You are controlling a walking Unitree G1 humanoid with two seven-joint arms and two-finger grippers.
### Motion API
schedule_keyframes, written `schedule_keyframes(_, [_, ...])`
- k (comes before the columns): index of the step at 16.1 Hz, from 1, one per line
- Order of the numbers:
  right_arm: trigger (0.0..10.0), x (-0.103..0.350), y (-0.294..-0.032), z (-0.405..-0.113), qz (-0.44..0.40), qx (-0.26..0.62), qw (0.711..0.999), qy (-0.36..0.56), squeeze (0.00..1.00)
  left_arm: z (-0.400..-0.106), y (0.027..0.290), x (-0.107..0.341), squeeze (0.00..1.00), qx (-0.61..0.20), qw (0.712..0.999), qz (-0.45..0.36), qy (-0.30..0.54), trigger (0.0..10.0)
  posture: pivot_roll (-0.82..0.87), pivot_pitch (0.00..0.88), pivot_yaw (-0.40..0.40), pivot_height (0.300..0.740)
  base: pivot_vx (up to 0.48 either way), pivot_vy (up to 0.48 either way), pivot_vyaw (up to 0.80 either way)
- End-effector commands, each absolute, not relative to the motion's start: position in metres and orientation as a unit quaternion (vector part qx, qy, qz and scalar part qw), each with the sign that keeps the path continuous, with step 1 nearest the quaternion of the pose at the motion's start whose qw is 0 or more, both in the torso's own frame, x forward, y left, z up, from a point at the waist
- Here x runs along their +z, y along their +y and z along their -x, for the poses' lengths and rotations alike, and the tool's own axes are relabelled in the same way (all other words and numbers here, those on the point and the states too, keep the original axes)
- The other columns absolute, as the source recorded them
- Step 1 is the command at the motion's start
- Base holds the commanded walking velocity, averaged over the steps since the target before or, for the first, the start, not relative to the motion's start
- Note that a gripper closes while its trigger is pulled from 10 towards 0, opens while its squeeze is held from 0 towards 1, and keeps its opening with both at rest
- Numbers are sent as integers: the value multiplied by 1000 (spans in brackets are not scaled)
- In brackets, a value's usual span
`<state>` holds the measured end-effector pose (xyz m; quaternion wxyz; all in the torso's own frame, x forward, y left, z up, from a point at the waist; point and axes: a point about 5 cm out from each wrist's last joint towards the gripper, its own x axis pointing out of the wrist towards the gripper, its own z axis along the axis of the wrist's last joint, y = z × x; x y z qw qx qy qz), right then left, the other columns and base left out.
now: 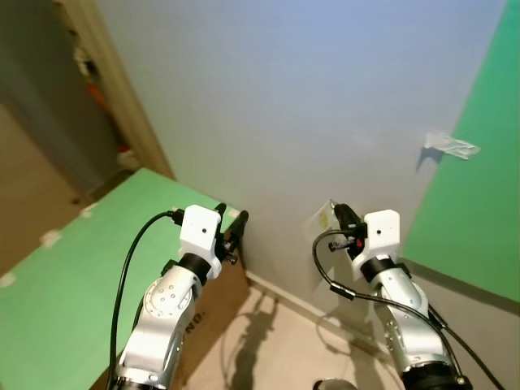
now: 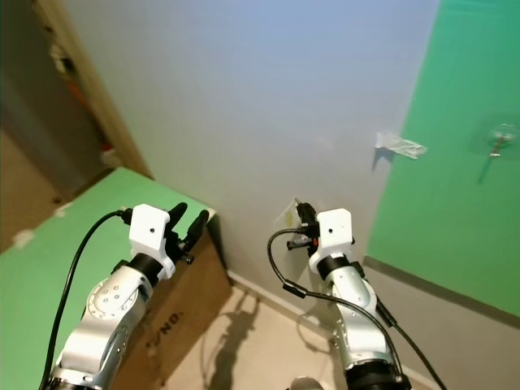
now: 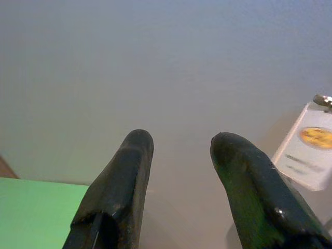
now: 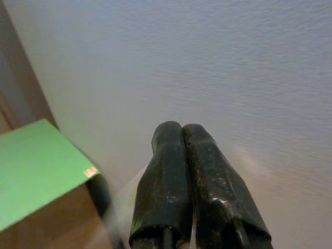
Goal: Hang keys on a hook
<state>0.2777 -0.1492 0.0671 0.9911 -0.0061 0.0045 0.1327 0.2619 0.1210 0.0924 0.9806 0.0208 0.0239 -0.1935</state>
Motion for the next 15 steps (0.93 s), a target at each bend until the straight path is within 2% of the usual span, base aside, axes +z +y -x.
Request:
schedule_keyframes(1, [0, 70, -145, -280, -1, 141, 990, -2, 0, -264, 124, 92, 0, -192, 981, -28, 24, 10000, -218, 0, 136, 740, 0, 0, -694])
schedule_keyframes(5, [0, 69, -144, -279, -5, 149, 989, 0, 0, -265, 127, 91, 0, -195, 980, -31, 28, 10000, -219, 0, 137, 740, 0, 0, -691])
schedule_keyframes(14, [0, 67, -144, -279, -10, 156, 988, 7, 0, -270, 125, 92, 0, -214, 976, -24, 26, 10000, -222, 0, 140, 740, 0, 462, -691])
schedule_keyframes(15, [0, 66, -144, -279, -12, 154, 988, 7, 0, -271, 125, 91, 0, -217, 975, -27, 30, 10000, -225, 0, 141, 740, 0, 0, -694])
